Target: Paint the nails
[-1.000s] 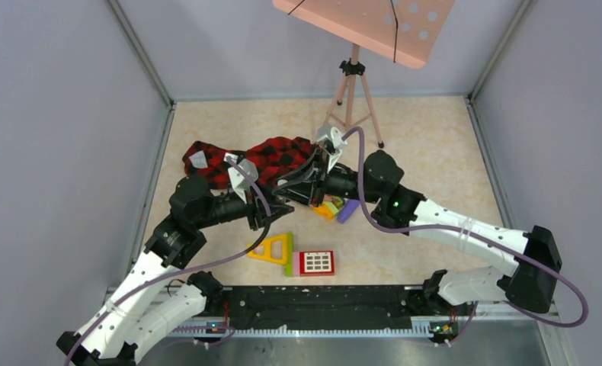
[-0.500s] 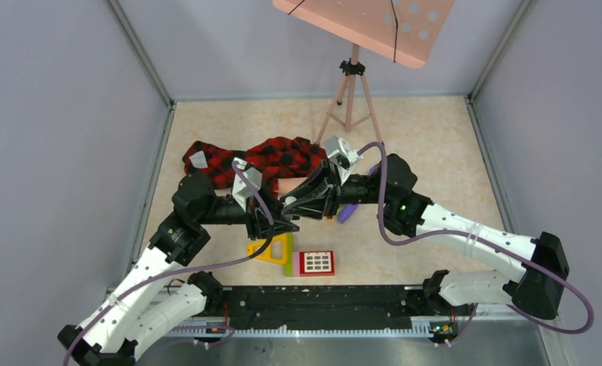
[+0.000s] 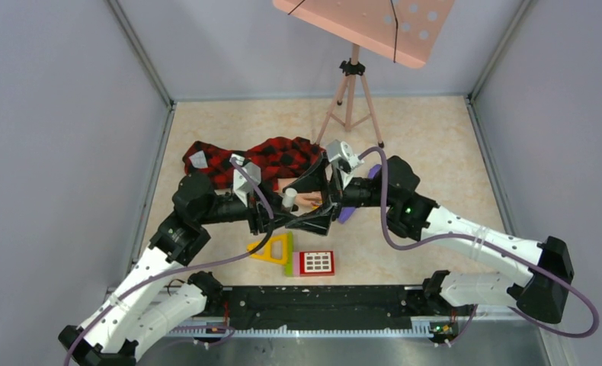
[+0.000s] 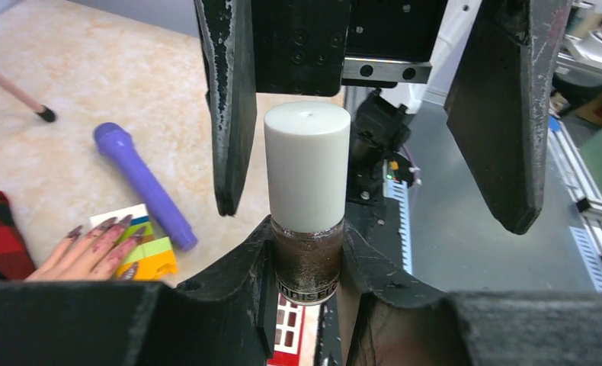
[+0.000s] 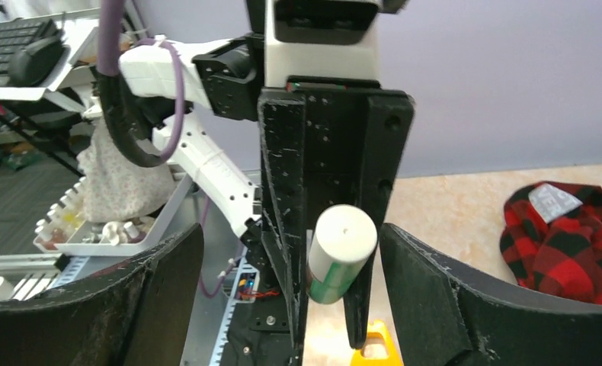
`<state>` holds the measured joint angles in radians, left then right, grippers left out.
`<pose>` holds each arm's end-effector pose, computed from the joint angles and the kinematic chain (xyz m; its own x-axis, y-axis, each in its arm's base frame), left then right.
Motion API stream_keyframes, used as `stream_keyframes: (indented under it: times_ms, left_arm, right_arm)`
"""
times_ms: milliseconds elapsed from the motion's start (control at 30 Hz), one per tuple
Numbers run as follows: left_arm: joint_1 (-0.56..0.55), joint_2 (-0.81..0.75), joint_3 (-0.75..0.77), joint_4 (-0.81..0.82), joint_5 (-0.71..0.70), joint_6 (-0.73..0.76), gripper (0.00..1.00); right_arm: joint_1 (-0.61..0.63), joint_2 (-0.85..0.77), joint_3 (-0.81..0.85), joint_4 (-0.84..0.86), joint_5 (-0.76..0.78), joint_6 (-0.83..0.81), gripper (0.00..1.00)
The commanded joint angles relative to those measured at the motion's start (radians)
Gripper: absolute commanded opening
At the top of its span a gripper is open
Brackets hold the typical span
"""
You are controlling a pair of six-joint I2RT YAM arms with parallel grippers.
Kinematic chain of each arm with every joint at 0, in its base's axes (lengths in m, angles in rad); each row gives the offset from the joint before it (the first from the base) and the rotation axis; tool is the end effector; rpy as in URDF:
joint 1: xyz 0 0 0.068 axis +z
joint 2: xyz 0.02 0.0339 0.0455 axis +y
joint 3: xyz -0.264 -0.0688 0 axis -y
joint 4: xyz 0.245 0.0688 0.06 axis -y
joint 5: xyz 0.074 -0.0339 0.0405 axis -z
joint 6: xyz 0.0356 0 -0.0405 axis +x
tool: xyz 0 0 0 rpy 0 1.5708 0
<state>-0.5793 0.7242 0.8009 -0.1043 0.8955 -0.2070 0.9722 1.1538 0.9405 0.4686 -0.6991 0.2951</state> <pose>0.1171 -0.1098 0.3644 -0.2271 -0.0049 -0.9739 0.9692 0.0971 -0.2265 0.1294 0.2303 0.3872 -0.1498 0.1754 -0.9730 -0.9821 -0.1402 0.1259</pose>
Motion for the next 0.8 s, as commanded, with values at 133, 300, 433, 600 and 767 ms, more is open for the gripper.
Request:
stream_keyframes:
  times_ms: [133,300,433,600,767]
  left_arm:
    - [0.002,-0.054,0.003,-0.013,-0.226,0.076,0.0]
    - [0.002,-0.055,0.009,-0.038,-0.328,0.087,0.0]
    - [0.002,-0.046,0.019,-0.077,-0.457,0.089,0.0]
    - [0.003,-0.041,0.021,-0.084,-0.478,0.088,0.0]
    - [0.002,-0.042,0.021,-0.086,-0.489,0.088,0.0]
  right_arm:
    - [0.0,-0.024,-0.008,-0.009,0.25,0.039,0.83]
    - [0.002,0.007,-0.002,0.015,0.423,0.107,0.8]
    - [0.015,0.02,-0.015,0.1,0.45,0.152,0.76]
    - [0.048,0.054,0.051,0.025,0.555,0.135,0.66]
    - [0.062,0.087,0.083,-0.019,0.602,0.148,0.57]
